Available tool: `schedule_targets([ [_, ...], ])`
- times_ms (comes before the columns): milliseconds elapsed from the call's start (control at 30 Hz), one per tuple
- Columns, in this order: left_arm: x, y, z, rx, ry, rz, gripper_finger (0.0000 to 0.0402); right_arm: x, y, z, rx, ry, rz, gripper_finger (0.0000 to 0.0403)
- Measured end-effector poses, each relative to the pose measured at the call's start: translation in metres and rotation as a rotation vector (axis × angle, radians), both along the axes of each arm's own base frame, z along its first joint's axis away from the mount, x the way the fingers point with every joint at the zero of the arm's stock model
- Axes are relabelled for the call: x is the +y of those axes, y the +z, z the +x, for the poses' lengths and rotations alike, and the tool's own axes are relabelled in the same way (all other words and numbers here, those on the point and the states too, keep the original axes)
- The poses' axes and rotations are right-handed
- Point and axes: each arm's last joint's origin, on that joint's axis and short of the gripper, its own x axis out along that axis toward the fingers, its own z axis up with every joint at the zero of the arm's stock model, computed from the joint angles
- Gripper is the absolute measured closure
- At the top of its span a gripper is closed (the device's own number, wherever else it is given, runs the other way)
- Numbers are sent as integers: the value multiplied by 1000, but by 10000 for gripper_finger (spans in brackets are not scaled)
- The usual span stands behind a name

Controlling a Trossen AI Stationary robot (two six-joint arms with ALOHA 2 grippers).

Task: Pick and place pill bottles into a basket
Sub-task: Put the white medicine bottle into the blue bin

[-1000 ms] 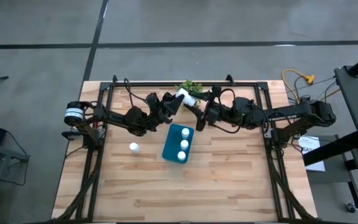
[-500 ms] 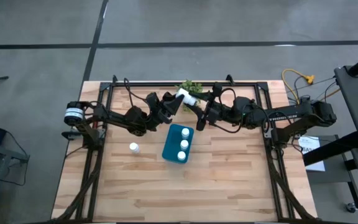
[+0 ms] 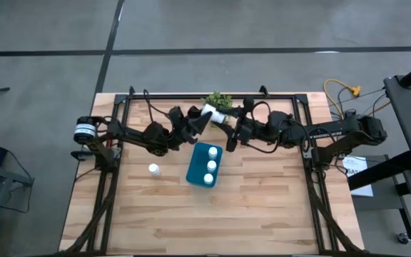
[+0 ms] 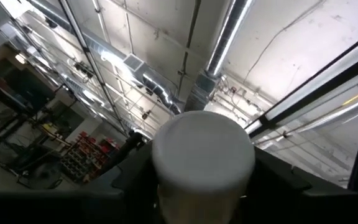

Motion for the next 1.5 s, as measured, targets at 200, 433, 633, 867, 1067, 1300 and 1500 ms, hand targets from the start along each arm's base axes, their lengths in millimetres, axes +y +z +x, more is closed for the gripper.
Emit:
schedule_targets([
  [200,-1,0,0,-1,-14,11,144,0,-3,1,14,3,4,246],
  [433,-1,1,-1,-2,-28,37,114,0,0,-1,0,-3,3,253],
  [633,-3,4,-9,29,14,144,113,1,8,-8,-15,7,12,257],
  [867,-5,10,-24,31,25,241,113,1,17,-18,-21,10,24,257],
  [1067,-7,8,-41,18,-15,288,114,-4,22,-25,-29,-71,37,257],
  [1300,-8,7,-59,18,-13,285,147,-6,23,-27,-29,-53,42,257],
  [1500,-9,7,-71,13,-30,303,214,-4,22,-26,-30,-28,50,257],
])
